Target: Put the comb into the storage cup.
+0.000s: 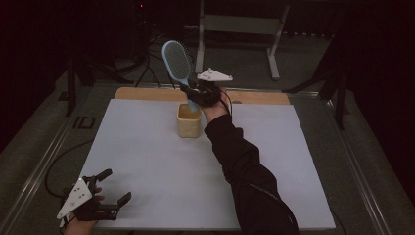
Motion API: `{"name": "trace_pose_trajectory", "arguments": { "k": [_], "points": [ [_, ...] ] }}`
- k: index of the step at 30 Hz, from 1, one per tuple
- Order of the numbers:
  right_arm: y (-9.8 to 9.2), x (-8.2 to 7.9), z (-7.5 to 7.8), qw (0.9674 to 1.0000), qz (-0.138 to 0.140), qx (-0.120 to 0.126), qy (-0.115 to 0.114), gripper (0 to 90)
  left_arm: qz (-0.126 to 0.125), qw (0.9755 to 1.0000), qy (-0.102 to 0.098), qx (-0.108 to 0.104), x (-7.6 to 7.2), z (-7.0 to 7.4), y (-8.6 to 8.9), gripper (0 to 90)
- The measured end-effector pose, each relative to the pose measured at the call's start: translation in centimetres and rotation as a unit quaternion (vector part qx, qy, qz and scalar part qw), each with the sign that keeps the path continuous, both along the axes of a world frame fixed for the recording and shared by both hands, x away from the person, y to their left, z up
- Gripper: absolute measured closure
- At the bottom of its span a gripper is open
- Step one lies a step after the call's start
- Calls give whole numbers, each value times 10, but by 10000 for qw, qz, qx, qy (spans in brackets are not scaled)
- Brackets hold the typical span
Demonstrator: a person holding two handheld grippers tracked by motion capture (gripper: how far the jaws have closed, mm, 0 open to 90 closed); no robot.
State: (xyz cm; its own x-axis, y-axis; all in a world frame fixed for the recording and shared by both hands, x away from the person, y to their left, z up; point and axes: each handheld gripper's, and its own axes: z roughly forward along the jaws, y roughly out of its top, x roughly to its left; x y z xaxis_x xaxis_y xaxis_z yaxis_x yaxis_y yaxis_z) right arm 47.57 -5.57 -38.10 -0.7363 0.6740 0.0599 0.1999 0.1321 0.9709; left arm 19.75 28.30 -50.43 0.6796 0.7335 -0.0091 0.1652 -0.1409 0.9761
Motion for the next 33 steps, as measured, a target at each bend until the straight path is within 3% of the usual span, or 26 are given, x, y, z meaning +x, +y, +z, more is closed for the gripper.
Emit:
{"name": "trace_pose_trajectory", "arguments": {
  "k": [11,16,33],
  "points": [
    [6,9,-11,9999,-53,108,-73,703,-7,10000,7,-9,0,0,1,0],
    [7,10,-15,9994,-149,197,-245,703,-10,10000,6,-19,0,0,1,0],
    [9,15,-38,9997,-173,152,-90,702,-14,10000,5,-14,0,-1,1,0]
  ]
}}
